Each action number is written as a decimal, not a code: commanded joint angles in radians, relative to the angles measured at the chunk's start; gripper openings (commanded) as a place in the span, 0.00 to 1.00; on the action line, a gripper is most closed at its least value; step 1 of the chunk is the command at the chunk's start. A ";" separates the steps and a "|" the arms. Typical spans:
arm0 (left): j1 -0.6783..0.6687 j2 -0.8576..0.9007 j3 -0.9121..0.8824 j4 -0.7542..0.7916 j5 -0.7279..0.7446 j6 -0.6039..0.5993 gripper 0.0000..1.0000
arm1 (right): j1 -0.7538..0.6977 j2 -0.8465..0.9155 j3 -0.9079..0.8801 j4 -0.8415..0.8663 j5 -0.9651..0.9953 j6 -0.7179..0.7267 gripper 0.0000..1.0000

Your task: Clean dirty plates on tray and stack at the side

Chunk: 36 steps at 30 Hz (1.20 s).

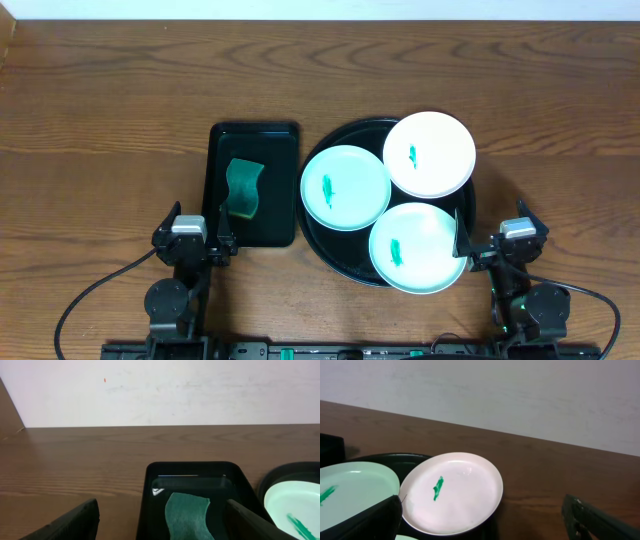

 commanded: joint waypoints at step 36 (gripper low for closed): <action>0.005 -0.005 -0.009 -0.040 0.043 0.006 0.79 | 0.005 -0.001 -0.001 -0.004 0.014 -0.014 0.99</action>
